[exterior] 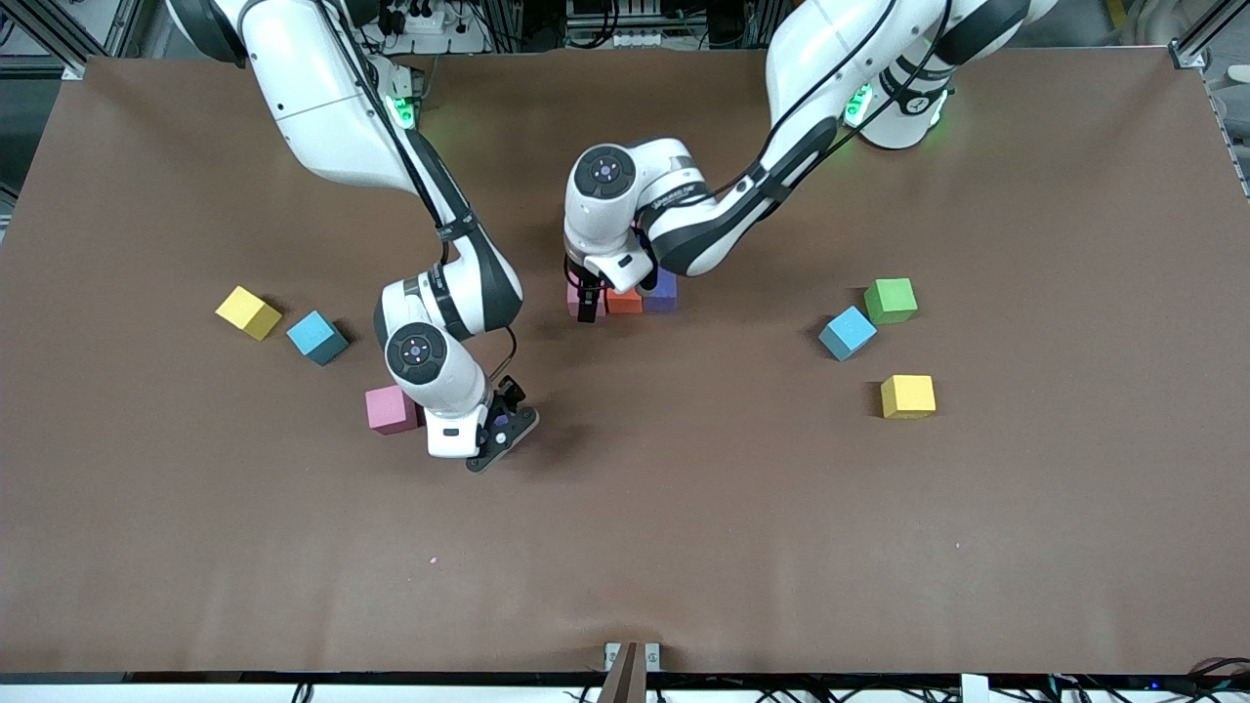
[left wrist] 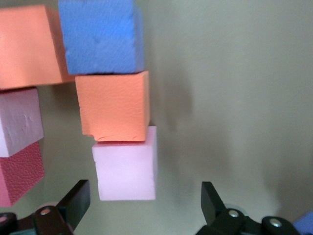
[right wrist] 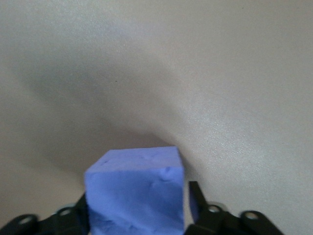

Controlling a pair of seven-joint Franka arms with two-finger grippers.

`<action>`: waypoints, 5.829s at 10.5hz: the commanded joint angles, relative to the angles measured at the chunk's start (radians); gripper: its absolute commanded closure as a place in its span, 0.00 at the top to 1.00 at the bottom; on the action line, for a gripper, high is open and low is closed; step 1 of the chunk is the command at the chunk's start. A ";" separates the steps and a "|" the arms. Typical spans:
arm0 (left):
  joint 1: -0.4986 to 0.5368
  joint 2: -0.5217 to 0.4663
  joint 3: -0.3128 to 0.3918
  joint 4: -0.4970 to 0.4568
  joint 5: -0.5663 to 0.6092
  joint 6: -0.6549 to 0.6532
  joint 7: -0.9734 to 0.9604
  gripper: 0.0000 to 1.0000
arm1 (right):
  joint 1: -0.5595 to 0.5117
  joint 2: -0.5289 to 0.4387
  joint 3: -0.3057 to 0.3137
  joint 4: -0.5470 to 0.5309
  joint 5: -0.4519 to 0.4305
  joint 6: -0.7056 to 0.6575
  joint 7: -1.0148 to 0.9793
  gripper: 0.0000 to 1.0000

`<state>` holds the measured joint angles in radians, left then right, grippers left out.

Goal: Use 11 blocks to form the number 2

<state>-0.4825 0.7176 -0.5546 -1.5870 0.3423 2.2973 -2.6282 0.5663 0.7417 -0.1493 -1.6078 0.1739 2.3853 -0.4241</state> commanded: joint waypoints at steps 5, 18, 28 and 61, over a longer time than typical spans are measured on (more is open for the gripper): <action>0.238 -0.191 -0.013 -0.079 0.007 -0.196 0.431 1.00 | -0.002 -0.041 0.013 0.020 0.015 -0.070 0.131 0.26; 1.047 -0.228 -0.390 -0.521 0.150 -0.134 1.165 1.00 | 0.254 -0.185 0.013 -0.193 0.012 -0.028 0.983 0.26; 1.101 -0.115 -0.384 -0.581 0.256 -0.048 1.163 1.00 | 0.328 -0.124 0.013 -0.213 0.010 0.057 1.108 0.26; 0.515 0.017 -0.188 -0.050 0.213 -0.116 1.495 0.20 | 0.333 -0.143 0.008 -0.262 -0.076 0.040 1.110 1.00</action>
<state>0.0419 0.7286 -0.7454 -1.6583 0.5784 2.1986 -1.1618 0.8903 0.6105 -0.1326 -1.8319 0.1177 2.4229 0.6628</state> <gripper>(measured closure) 0.410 0.308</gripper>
